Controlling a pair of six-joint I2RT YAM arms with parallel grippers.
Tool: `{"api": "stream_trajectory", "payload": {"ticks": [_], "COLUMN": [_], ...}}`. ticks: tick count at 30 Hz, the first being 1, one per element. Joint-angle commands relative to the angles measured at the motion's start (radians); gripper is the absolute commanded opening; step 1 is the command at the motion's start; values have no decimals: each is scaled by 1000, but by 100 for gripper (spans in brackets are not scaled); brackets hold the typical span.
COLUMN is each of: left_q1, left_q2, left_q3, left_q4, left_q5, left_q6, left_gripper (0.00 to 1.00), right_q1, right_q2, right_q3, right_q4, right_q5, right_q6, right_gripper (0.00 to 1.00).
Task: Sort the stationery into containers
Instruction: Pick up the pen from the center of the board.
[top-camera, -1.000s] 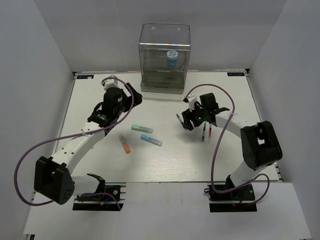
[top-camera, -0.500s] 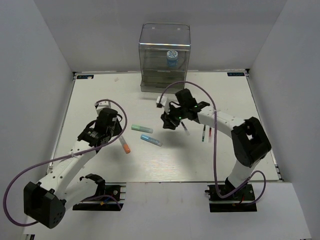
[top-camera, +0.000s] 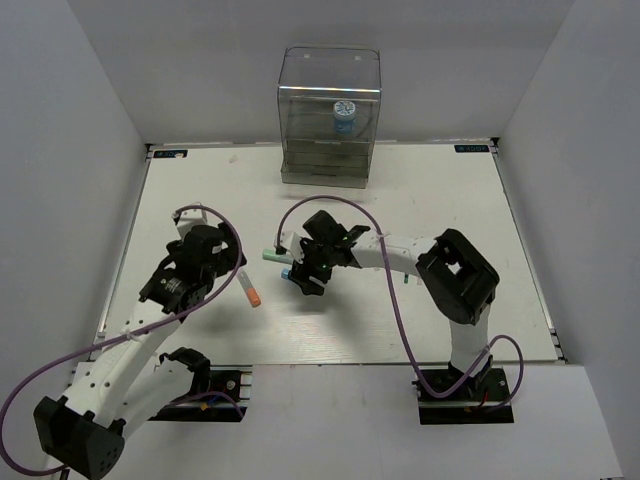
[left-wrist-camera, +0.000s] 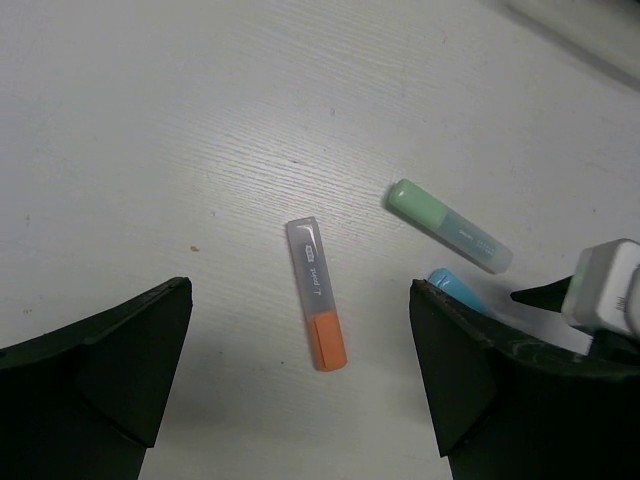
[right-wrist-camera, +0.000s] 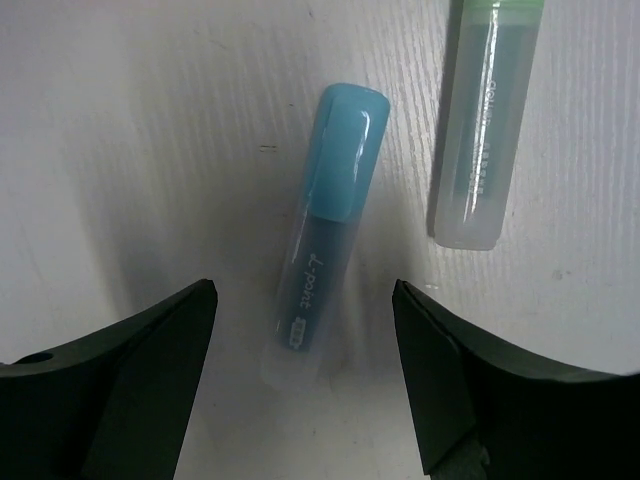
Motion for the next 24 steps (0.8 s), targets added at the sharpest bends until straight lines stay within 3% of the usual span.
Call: {"api": "stream_trajectory", "payload": {"ticks": [1,3,6,9,10,13,17,24], "left_q1": [4,4,4,4,4,4,4,4], "left_q2": [-40,-41,-31,-22,-22,-22,-22,56], "left_q3": [-11,-11,-11,-11,-11,-43,-115,-186], "left_q4": [-12,-12,-12,-12,-12,-12,8,31], "left_q5": [-33,-33,-13,-4,28,126,220,203], "left_q6": [-8,-8,-8,-8,-30,-90,-195,-299], "left_gripper": [99,97,92,89,89,89,91,97], "right_q1": [15,26,36,52,53,53,38,-13], "right_q2": [20,43,63,59,59,10,-105,-188], "right_q3": [51,60,57,39,38,33,30,180], "right_q4": [37,23,11,-15,-65,-137,-167,-138], "right_q5": [121,143,154,145,125,76,135,405], "right_q6": [31,27,21,1,-18,-68,-117,-312], "right_gripper": [77,77,69,48,31,10,0,0]}}
